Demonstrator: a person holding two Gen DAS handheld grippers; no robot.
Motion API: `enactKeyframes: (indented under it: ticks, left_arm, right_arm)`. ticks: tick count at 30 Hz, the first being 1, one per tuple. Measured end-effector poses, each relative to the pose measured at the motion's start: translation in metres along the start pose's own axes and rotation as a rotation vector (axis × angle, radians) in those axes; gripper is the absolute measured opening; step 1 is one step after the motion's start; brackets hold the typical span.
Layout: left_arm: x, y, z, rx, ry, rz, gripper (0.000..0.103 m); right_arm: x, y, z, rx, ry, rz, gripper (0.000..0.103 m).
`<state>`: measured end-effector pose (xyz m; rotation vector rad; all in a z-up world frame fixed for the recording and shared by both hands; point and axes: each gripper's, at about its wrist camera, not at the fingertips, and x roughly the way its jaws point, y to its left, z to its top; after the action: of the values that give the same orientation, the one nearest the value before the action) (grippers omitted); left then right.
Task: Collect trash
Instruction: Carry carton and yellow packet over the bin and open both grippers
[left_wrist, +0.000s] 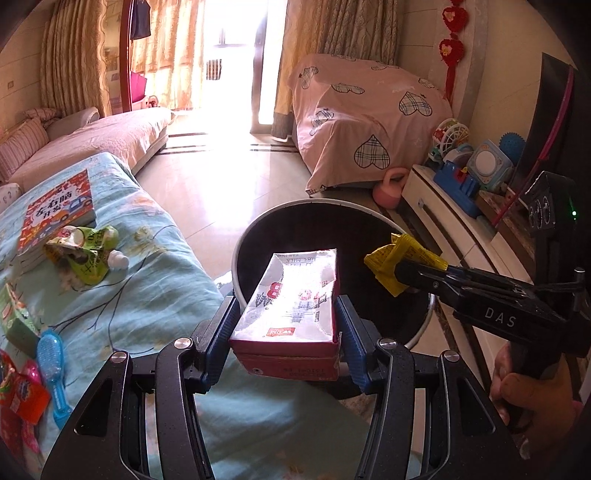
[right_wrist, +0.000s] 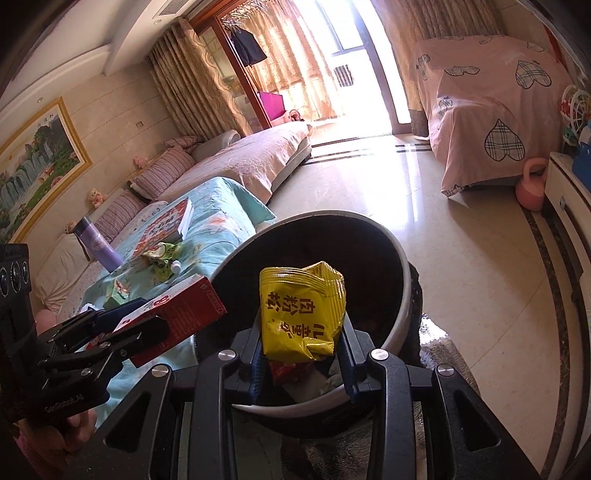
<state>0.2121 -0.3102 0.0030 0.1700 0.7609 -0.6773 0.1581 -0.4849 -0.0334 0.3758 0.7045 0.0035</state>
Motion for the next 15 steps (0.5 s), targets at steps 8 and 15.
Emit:
enactKeyframes:
  ticks: [8, 15]
  left_arm:
    - [0.029, 0.003, 0.011, -0.018, 0.074, 0.004, 0.054]
    - [0.021, 0.008, 0.009, -0.04, 0.066, -0.011, 0.057]
  right_arm:
    - [0.015, -0.009, 0.008, -0.004, 0.034, -0.018, 0.04]
    - [0.011, -0.015, 0.012, 0.019, 0.026, -0.008, 0.061]
